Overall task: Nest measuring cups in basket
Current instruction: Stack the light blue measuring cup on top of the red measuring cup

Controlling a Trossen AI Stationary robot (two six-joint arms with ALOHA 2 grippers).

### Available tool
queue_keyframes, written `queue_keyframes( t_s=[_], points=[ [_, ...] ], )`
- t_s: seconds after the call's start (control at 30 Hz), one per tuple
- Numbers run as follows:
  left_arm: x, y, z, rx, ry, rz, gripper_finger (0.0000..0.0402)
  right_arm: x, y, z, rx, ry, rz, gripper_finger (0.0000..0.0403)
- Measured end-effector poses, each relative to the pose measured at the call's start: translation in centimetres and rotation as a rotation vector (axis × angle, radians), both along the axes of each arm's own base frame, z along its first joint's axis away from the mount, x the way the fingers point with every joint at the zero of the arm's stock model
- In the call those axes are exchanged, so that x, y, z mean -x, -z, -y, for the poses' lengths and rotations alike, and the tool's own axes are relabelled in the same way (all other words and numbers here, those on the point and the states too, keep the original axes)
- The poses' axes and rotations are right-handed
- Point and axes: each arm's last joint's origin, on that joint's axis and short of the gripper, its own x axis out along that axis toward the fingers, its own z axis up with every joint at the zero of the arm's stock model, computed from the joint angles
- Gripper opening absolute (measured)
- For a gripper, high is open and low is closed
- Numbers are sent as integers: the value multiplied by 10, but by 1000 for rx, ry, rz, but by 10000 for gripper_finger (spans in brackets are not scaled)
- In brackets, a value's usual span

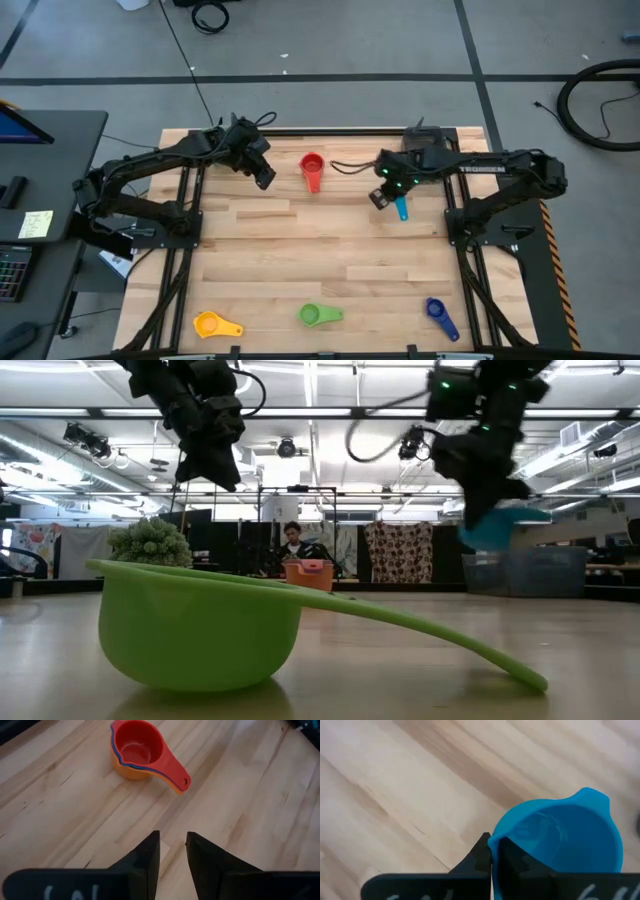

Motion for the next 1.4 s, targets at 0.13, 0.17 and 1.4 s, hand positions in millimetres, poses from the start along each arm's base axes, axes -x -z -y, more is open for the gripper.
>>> queue_keyframes(
  t_s=[0.13, 0.17, 1.4],
  points=[
    [0, 0, 0, -8, -4, -4, 101, -37, -14, 11, 37, -88, 1, 12],
    [0, 0, 0, -15, -10, -8, 101, -46, -16, 15, 46, -106, 0, 12],
    [4, 3, -3, -101, -74, -94, 101, -221, 13, 117, 91, -410, 34, 12]
  ],
)
